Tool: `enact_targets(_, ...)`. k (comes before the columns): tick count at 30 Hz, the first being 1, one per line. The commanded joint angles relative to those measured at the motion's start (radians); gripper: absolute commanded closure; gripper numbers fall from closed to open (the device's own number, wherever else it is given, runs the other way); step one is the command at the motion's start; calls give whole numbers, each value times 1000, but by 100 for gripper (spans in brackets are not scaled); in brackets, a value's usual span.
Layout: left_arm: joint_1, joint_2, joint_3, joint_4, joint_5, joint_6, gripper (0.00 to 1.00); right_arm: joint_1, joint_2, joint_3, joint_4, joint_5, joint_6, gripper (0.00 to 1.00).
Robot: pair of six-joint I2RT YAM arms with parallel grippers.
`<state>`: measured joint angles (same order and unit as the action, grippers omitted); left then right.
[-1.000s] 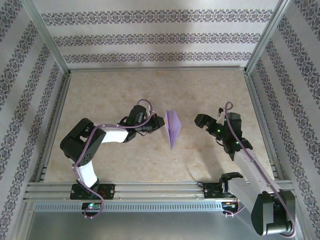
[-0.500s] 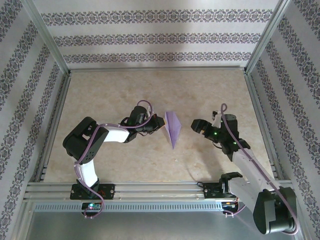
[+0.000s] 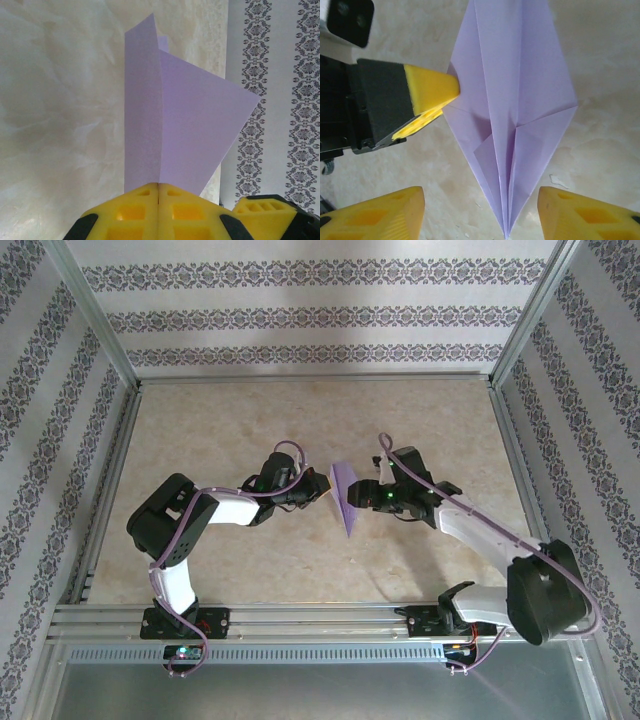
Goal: Fold a paper plane with a square sheet of paper (fold left side to right side)
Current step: Pick up the paper plane at the center of the table.
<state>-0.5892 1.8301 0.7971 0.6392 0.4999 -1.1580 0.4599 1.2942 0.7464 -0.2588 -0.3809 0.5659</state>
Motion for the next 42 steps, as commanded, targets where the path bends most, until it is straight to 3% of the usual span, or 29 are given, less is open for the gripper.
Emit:
enact_targets(1, -11, 17, -1, 52, -5, -14, 100, 38, 52, 49, -67, 49, -24, 39)
enact_targets(21, -14, 26, -5, 70, -4, -23, 100, 130, 258, 159, -138, 166, -48, 48)
enact_targets(36, -14, 36, -5, 72, 1, -24, 100, 130, 296, 174, -137, 188, -66, 75)
enact_targets(42, -14, 43, -14, 85, 1, -31, 100, 131, 310, 175, -128, 191, -66, 76)
